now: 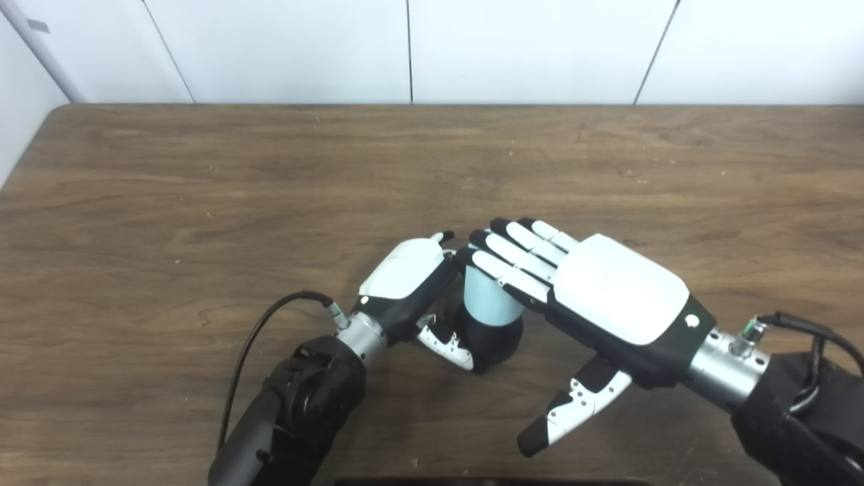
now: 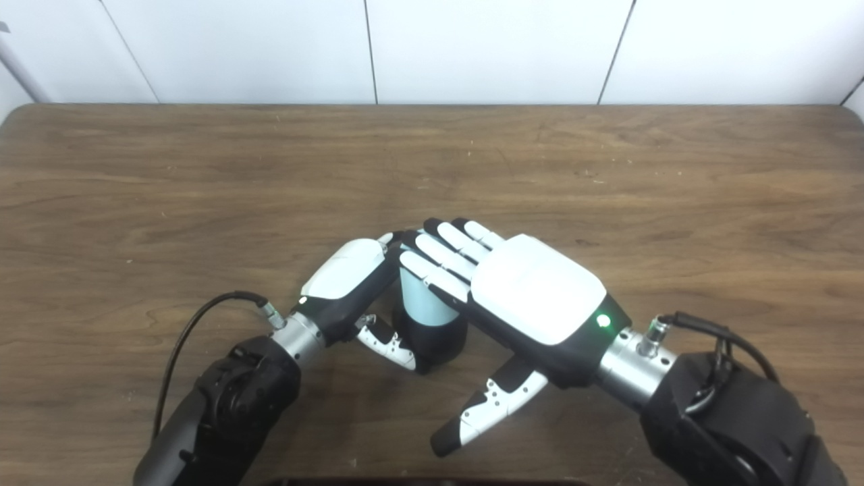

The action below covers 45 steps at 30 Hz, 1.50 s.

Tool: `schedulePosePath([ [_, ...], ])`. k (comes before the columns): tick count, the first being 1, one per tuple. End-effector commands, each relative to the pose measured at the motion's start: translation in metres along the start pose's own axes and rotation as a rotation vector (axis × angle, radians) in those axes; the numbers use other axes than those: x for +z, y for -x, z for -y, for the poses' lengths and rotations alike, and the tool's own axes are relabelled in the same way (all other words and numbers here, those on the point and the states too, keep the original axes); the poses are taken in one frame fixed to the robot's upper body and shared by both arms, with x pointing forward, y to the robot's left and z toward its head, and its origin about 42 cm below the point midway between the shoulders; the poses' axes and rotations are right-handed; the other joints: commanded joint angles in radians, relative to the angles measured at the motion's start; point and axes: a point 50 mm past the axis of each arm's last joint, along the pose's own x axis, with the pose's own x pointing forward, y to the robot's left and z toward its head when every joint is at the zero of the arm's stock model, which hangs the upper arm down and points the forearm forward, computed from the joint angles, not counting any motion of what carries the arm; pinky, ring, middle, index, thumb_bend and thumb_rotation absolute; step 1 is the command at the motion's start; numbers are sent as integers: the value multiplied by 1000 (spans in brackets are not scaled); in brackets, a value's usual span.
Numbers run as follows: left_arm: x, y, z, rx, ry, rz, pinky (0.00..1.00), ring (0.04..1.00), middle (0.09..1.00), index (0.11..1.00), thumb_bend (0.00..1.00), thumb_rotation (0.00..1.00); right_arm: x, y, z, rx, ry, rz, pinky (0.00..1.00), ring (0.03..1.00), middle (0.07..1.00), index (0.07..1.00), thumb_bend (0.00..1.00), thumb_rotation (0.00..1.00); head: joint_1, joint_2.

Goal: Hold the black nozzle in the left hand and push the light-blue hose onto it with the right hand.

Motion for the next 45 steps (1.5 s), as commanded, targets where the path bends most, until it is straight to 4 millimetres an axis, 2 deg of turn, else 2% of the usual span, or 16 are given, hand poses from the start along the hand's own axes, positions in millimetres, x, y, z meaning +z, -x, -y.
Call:
schedulePosePath([
  [1, -15, 2, 10, -77, -6, -78, 1000, 717, 514, 460, 520, 0, -5, 3, -3, 89, -16, -20, 1000, 1000, 1000, 1000, 714, 1000, 2, 0],
  [20, -18, 1, 11, -76, -9, -78, 1000, 712, 521, 456, 519, 0, -11, -1, 24, -127, 16, -54, 1000, 1000, 1000, 1000, 722, 1000, 1, -10],
  [28, -18, 2, 12, -75, -11, -80, 1000, 711, 522, 456, 518, 0, -14, -4, 38, -189, 1, -73, 1000, 1000, 1000, 1000, 690, 987, 1, -10],
  [40, -20, 0, 10, -73, -10, -85, 1000, 708, 504, 471, 521, 0, -29, -1, 42, -213, -44, -132, 1000, 1000, 1000, 1000, 646, 963, -1, -9],
  [42, -20, 0, 9, -74, -12, -85, 983, 705, 502, 473, 522, 0, -31, -1, 42, -215, -54, -143, 1000, 1000, 1000, 1000, 643, 962, -1, -10],
  [45, -20, 1, 7, -63, -19, -80, 892, 698, 512, 474, 522, 0, -32, 0, 40, -215, -70, -160, 1000, 1000, 1000, 1000, 632, 961, -3, -11],
])
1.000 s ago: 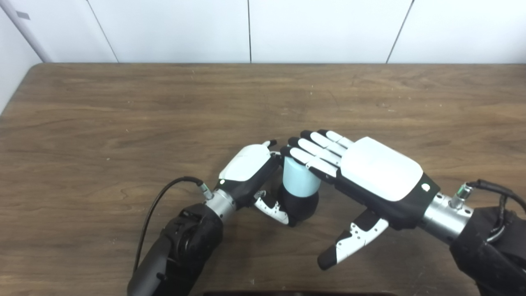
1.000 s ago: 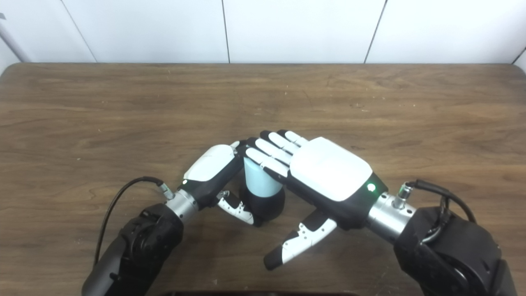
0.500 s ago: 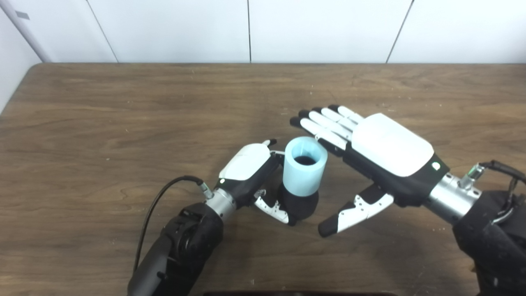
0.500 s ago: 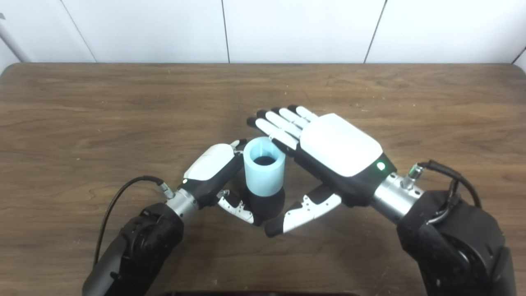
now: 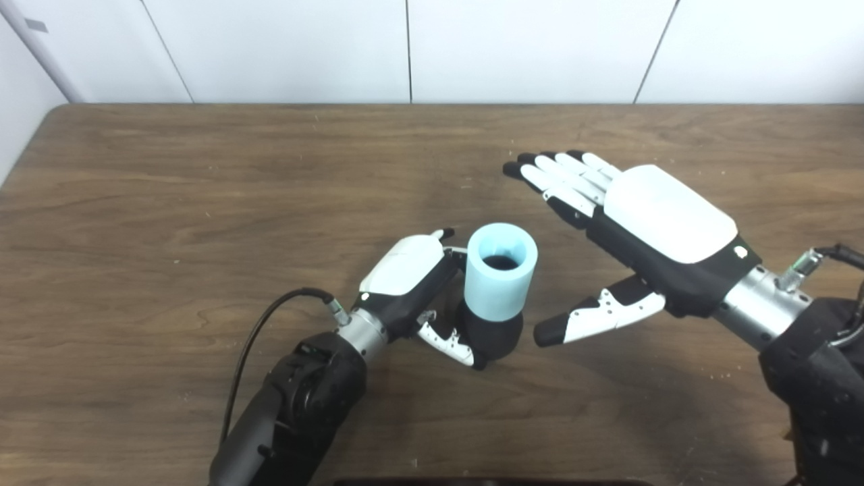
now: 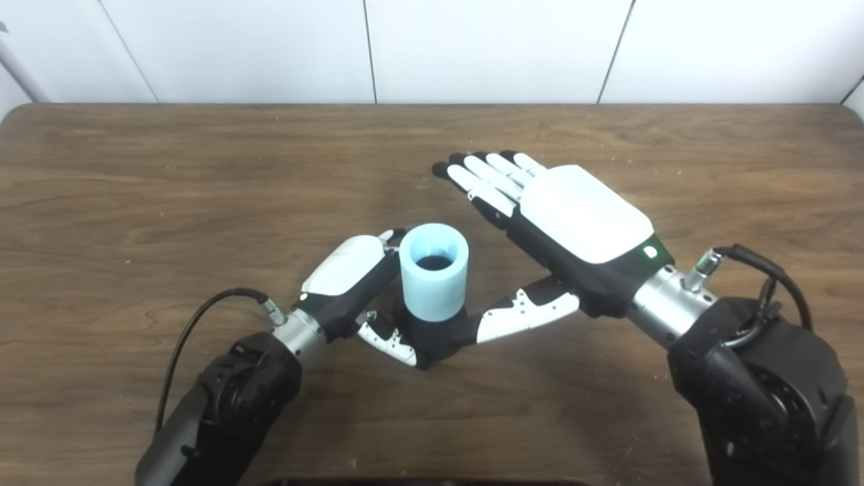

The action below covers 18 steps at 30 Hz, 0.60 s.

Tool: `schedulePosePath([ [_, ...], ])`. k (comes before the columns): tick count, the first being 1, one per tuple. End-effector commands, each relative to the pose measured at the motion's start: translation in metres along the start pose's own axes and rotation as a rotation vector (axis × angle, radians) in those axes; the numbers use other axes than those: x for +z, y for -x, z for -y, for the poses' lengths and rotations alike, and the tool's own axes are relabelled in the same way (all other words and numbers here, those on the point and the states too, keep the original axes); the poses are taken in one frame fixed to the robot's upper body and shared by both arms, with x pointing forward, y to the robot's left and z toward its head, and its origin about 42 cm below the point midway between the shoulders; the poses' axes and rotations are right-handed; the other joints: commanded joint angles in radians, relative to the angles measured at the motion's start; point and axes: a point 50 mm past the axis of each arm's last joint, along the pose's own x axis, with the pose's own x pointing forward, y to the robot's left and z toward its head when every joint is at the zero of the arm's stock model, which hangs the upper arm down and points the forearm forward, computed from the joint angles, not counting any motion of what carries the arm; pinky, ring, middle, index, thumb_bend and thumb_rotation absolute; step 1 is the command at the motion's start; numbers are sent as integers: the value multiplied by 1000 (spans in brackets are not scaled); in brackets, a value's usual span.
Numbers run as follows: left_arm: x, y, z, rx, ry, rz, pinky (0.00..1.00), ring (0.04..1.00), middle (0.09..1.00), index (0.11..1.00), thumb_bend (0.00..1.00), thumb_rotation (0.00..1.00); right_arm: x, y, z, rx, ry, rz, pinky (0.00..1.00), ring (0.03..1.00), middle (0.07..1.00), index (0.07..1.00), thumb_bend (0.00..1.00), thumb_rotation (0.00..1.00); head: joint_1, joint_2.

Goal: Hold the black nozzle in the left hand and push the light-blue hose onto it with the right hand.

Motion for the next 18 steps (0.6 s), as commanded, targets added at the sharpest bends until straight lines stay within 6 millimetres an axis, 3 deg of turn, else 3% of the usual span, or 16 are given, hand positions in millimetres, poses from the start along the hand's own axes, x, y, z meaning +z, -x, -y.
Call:
schedulePosePath([
  [1, -18, 4, 9, -61, -24, -78, 875, 697, 519, 475, 521, 0, -1, 0, 8, -52, 5, -11, 1000, 1000, 1000, 1000, 628, 961, 1, 0],
  [2, -18, 3, 8, -54, -32, -77, 858, 704, 606, 487, 522, 32, -1, 1, 7, -52, 1, -16, 1000, 1000, 1000, 1000, 625, 960, 2, -1],
  [4, -17, 3, 8, -39, -52, -69, 844, 716, 668, 495, 523, 53, -1, 1, 6, -50, -6, -24, 1000, 1000, 1000, 1000, 622, 960, 1, -1],
  [5, -16, 4, 7, -29, -64, -61, 831, 759, 736, 633, 730, 116, -1, 2, 6, -49, -10, -27, 1000, 1000, 1000, 1000, 617, 959, 1, -1],
  [6, -16, 4, 5, -16, -76, -52, 828, 783, 769, 689, 803, 144, -2, 2, 5, -48, -12, -29, 1000, 1000, 1000, 1000, 615, 959, 1, -1],
  [10, -16, 5, 1, 42, -104, -5, 908, 888, 884, 848, 921, 217, -3, 3, 4, -42, -20, -37, 1000, 1000, 1000, 1000, 611, 959, 1, -3],
  [18, -20, 4, 1, 163, -161, 115, 999, 952, 938, 903, 979, 284, -4, 1, 2, -38, -31, -45, 1000, 1000, 1000, 1000, 611, 960, -2, -3],
])
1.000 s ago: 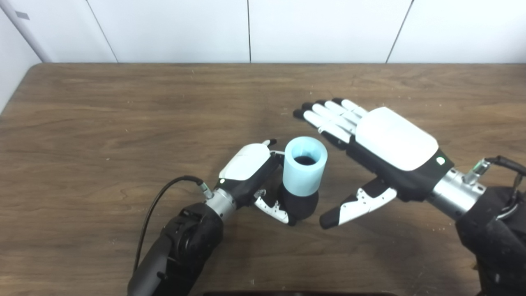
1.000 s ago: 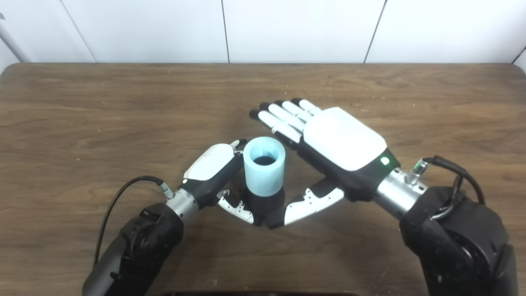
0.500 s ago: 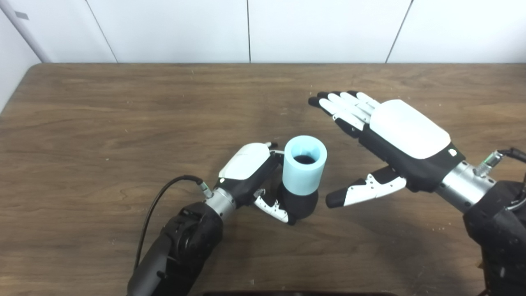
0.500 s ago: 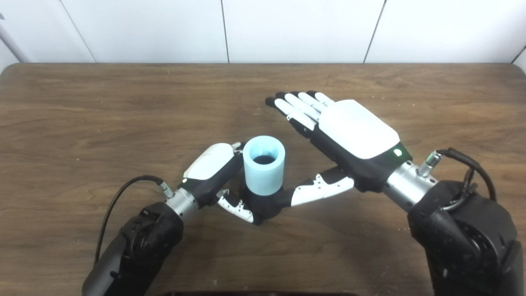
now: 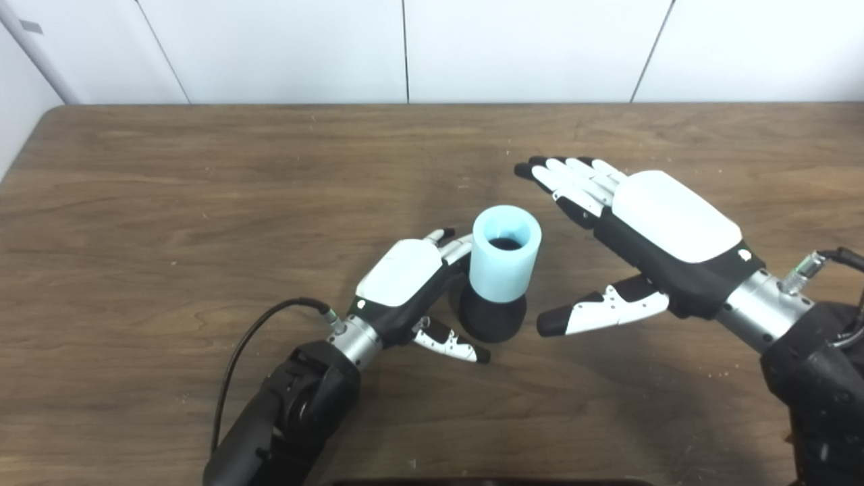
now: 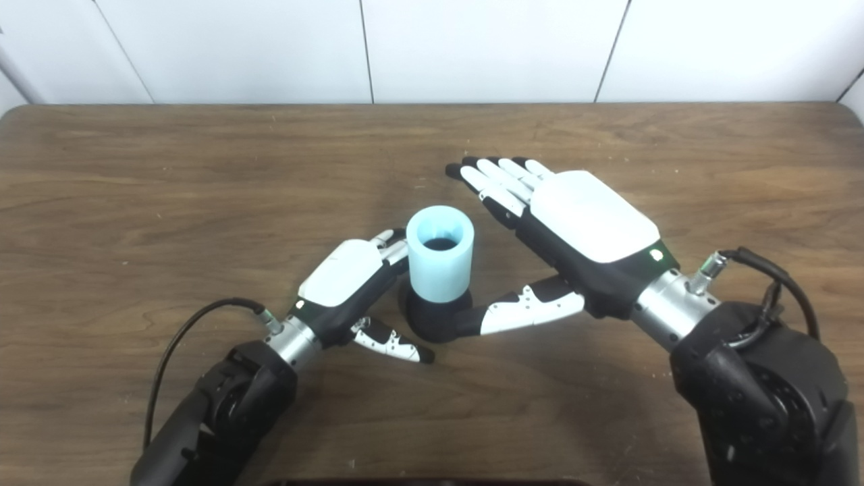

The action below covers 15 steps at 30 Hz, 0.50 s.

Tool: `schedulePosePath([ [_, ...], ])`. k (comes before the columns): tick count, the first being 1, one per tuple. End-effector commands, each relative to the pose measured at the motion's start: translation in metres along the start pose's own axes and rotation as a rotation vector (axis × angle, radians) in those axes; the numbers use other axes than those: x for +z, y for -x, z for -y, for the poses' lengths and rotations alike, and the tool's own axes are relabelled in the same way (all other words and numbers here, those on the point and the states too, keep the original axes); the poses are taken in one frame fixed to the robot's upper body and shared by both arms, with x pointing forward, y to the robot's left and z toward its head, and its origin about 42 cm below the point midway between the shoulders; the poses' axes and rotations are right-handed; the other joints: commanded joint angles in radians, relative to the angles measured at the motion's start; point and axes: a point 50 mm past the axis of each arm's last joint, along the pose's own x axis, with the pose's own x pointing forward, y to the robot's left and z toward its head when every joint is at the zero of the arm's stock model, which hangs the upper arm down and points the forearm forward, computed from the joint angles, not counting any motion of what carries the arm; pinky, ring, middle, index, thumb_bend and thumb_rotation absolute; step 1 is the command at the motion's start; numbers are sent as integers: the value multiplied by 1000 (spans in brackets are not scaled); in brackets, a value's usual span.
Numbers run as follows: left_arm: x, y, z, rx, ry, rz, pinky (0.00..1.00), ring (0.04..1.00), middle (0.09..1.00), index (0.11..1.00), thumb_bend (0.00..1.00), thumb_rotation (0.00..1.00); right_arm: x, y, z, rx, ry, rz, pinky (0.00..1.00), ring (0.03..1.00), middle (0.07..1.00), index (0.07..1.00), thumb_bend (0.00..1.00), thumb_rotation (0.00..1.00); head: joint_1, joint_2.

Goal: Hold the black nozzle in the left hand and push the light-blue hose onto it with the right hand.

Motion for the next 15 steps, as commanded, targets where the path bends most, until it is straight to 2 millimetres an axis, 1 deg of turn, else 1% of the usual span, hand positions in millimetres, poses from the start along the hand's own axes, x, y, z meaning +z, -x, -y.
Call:
schedulePosePath([
  [1, -6, -1, -7, 52, -47, 5, 1000, 965, 949, 905, 990, 297, 2, 0, 8, -57, 12, 3, 1000, 1000, 1000, 1000, 611, 960, 1, 0],
  [3, -9, -1, -6, 56, -66, 15, 1000, 989, 969, 910, 1000, 321, 2, 0, 8, -57, 9, 2, 1000, 1000, 1000, 1000, 611, 960, 1, -2],
  [6, -11, -1, -9, 45, -84, 14, 1000, 999, 985, 922, 1000, 349, 1, 1, 8, -57, 6, -1, 1000, 1000, 1000, 1000, 610, 961, 1, -1],
  [12, -13, 0, -20, 38, -80, -2, 1000, 1000, 990, 932, 1000, 373, -1, 1, 6, -56, -1, -5, 1000, 1000, 1000, 1000, 610, 964, 1, -3],
  [15, -17, 1, -30, 56, -60, -9, 1000, 1000, 990, 933, 1000, 370, -6, 1, 8, -58, -6, -11, 1000, 1000, 1000, 1000, 602, 963, 4, -3],
])
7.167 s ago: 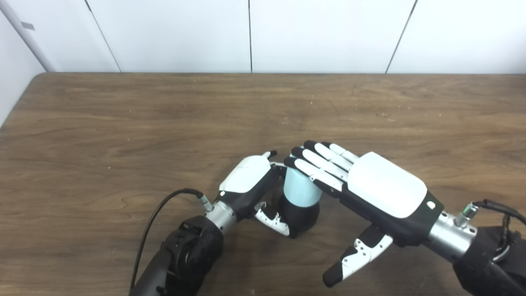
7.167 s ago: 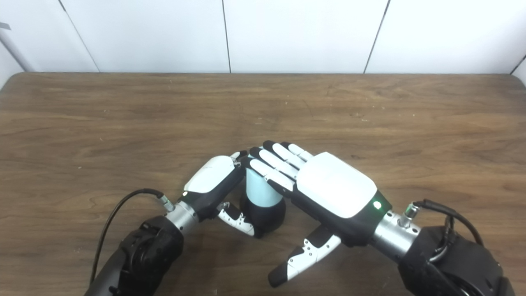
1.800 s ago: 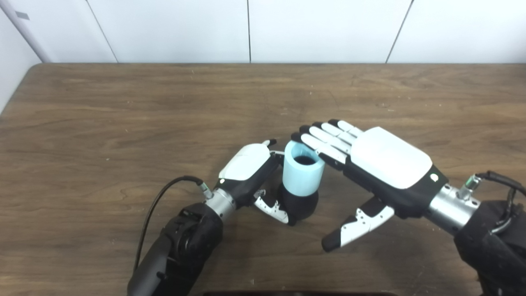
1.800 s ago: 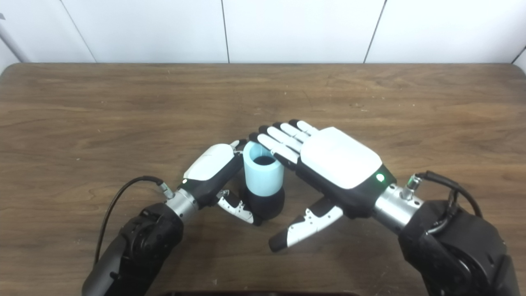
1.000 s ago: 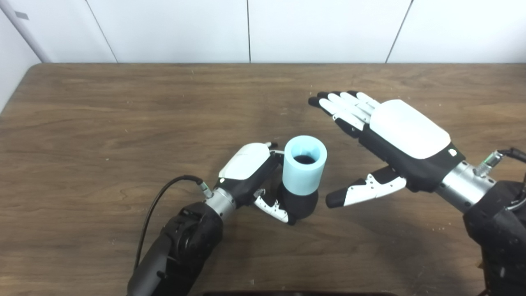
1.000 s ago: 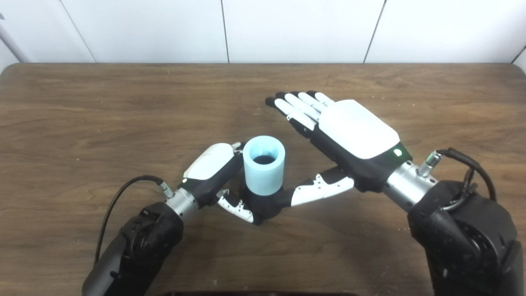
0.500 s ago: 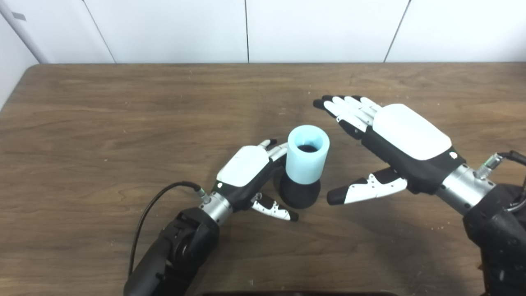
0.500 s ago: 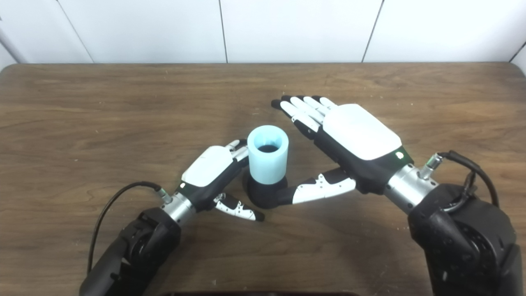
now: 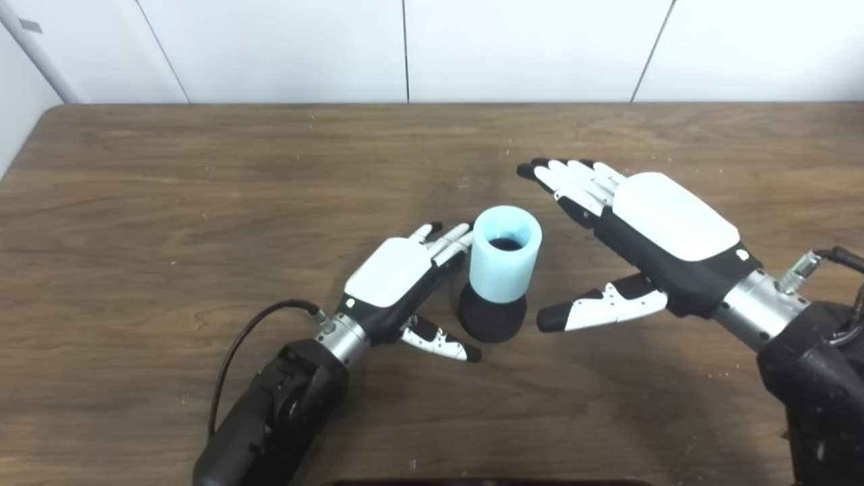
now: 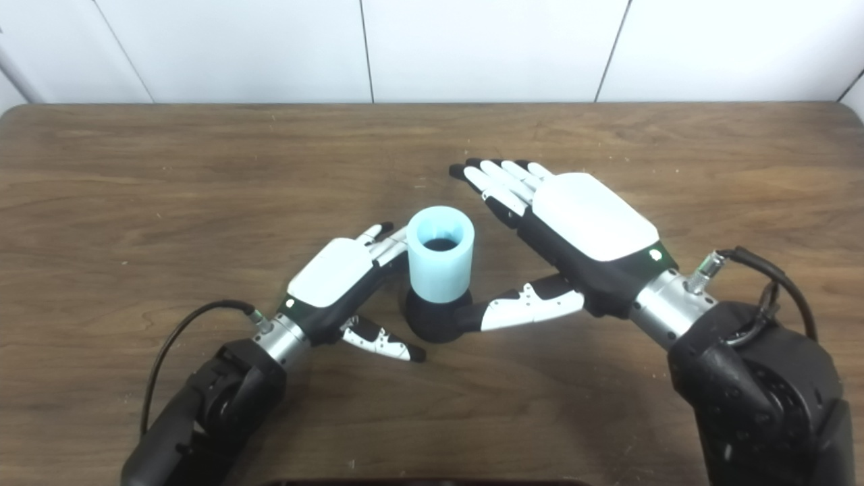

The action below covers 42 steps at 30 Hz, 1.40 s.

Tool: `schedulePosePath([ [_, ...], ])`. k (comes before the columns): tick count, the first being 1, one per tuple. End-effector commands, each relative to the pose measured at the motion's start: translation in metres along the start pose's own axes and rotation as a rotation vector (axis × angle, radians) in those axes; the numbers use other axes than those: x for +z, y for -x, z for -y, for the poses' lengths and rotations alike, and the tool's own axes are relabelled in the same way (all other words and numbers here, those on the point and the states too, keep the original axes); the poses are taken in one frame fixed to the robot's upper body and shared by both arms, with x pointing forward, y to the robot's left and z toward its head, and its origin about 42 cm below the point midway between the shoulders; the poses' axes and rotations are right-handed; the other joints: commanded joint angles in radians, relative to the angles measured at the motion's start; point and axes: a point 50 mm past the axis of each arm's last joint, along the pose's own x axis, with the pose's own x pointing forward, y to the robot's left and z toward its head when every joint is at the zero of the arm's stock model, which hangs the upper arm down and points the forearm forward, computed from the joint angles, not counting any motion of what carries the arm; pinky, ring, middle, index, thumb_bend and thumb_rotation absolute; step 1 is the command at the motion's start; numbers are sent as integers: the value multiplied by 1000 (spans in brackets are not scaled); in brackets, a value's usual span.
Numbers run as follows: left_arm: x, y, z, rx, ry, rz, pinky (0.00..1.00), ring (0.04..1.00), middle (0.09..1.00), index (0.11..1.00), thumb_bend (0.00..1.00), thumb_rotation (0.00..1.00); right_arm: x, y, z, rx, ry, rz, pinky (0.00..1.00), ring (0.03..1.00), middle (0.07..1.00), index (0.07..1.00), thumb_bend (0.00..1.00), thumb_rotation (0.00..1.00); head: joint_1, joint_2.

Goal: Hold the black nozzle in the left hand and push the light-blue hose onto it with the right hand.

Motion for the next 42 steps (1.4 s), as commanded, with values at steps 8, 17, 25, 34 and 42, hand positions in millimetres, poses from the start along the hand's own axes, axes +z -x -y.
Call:
schedulePosePath([
  [8, -12, -1, -44, 222, 149, 50, 1000, 929, 890, 883, 950, 427, -11, -1, 9, -72, 9, -23, 1000, 1000, 1000, 1000, 603, 967, 4, -3],
  [17, -24, 1, -48, 382, 267, 12, 788, 838, 834, 845, 706, 592, -14, 0, 6, -78, 2, -43, 1000, 1000, 1000, 1000, 605, 972, 1, -3],
  [25, -36, 9, -70, 497, 373, -84, 831, 858, 833, 837, 572, 632, -41, -8, 1, -86, -44, -99, 1000, 1000, 1000, 1000, 603, 981, 4, -7],
  [34, -51, 24, -69, 559, 530, -200, 803, 878, 864, 862, 563, 730, -71, -7, -18, -222, -320, -202, 960, 1000, 1000, 1000, 520, 1000, 3, -4],
  [42, -58, 34, -61, 476, 685, -258, 900, 936, 929, 935, 493, 778, -77, -6, -55, -383, -535, -274, 888, 960, 964, 971, 487, 1000, 0, -5],
])
